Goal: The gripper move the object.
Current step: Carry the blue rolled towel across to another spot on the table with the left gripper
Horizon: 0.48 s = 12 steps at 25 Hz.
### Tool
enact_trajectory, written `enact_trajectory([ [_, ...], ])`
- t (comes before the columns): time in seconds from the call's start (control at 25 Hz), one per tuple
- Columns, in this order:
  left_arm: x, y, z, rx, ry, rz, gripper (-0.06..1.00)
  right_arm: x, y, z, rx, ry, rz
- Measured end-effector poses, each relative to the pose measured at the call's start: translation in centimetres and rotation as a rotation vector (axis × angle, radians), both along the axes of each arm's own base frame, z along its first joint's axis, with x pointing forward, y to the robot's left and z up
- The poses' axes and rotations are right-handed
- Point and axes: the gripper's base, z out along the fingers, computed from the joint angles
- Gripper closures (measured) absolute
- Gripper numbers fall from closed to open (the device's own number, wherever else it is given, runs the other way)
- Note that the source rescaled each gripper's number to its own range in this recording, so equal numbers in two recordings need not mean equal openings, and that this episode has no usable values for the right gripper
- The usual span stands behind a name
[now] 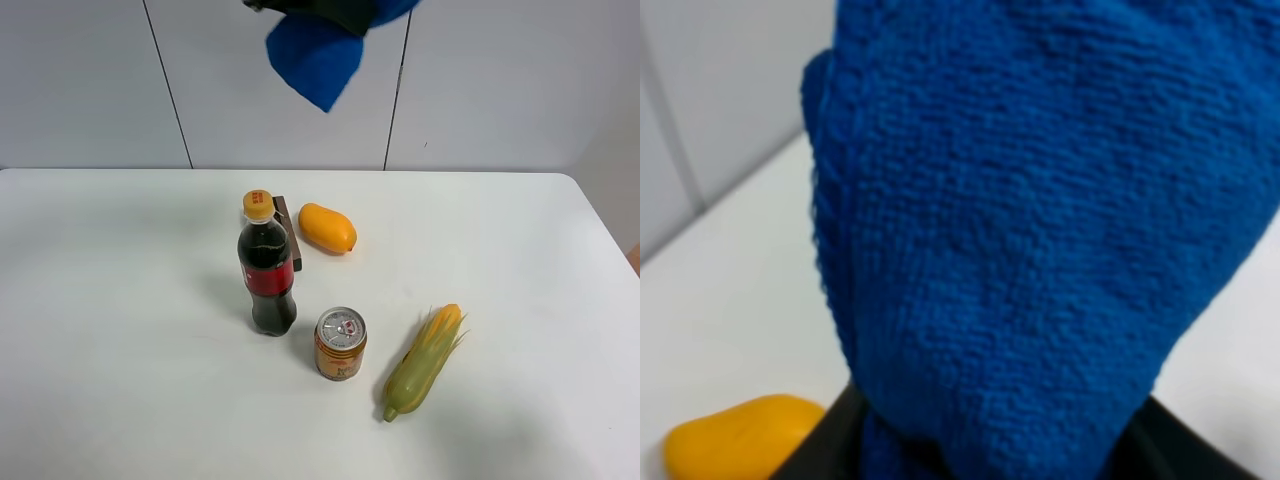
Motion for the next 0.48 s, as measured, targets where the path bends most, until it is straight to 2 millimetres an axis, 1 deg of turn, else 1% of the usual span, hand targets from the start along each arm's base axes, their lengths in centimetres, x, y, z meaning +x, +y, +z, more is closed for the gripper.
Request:
enact_trajectory([
  [0.16, -0.2, -4.5, -2.1, 0.062, -0.022, -0.066, 0.94, 0.0, 0.0, 0.0, 0.000, 0.000, 0.000],
  [0.24, 0.1, -6.5, -3.7, 0.093, -0.018, -0.076, 0.94, 0.0, 0.0, 0.0, 0.000, 0.000, 0.000],
  [0.28, 0.2, -7.3, -4.3, 0.103, -0.018, -0.081, 0.94, 0.0, 0.0, 0.0, 0.000, 0.000, 0.000],
  [0.36, 0.8, -8.8, -6.2, 0.125, 0.007, -0.088, 0.94, 0.0, 0.0, 0.0, 0.000, 0.000, 0.000],
  [0.48, 2.0, -10.4, -8.7, 0.142, 0.020, -0.084, 0.94, 0.0, 0.0, 0.0, 0.000, 0.000, 0.000],
])
